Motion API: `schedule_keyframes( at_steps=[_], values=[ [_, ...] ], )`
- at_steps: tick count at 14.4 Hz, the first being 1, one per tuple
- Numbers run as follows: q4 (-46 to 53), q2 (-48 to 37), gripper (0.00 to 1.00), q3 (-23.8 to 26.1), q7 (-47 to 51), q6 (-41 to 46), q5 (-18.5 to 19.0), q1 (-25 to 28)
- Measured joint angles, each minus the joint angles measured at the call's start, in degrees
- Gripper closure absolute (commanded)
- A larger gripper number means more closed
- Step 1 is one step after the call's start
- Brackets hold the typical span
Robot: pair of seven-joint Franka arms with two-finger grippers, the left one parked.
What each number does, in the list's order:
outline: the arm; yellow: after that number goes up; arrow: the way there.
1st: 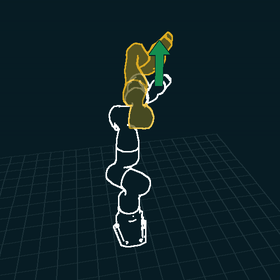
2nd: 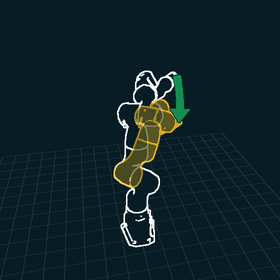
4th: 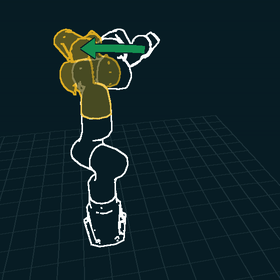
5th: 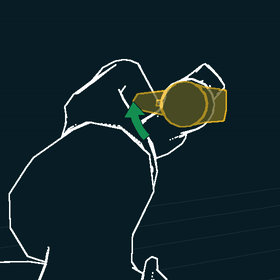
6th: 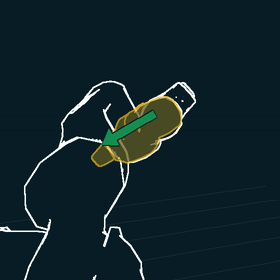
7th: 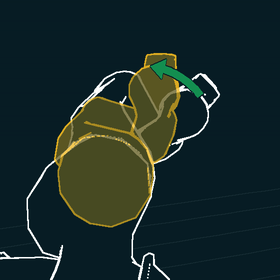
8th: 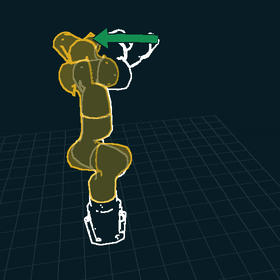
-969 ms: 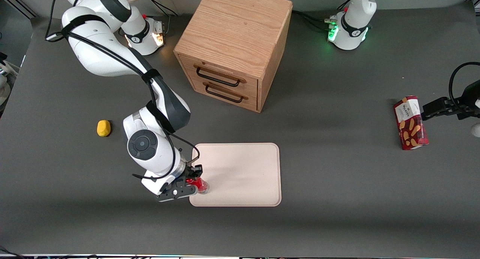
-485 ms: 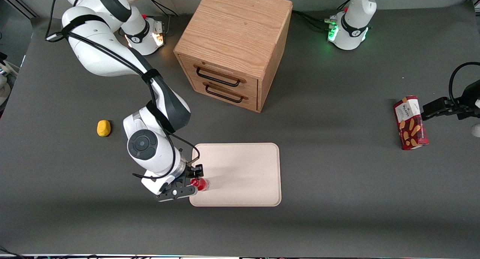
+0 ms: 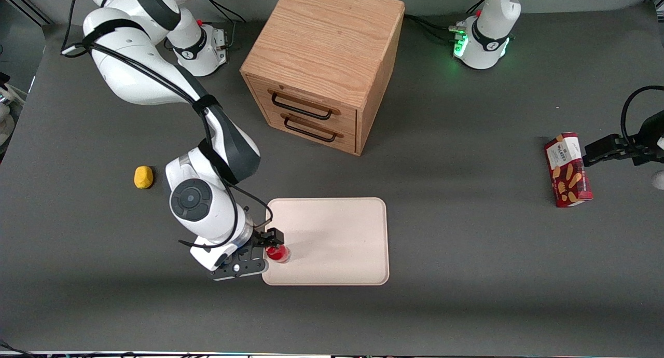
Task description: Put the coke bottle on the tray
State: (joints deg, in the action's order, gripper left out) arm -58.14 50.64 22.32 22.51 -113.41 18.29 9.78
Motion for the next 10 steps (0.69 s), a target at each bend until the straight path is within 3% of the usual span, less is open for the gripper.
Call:
schedule_keyframes(
  at_steps=[3, 5, 7, 10],
  values=[
    [0.59, -2.56, 0.00, 0.01, 0.00, 5.86, -0.21, -1.24],
    [0.59, -5.85, 0.00, -0.23, -0.29, 11.93, -2.45, -2.64],
    [-1.15, -11.08, 0.00, -4.19, -2.06, 15.49, -7.65, -3.55],
    [-11.50, -22.05, 0.00, -13.55, -7.38, 16.02, -16.06, -3.97]
  ],
)
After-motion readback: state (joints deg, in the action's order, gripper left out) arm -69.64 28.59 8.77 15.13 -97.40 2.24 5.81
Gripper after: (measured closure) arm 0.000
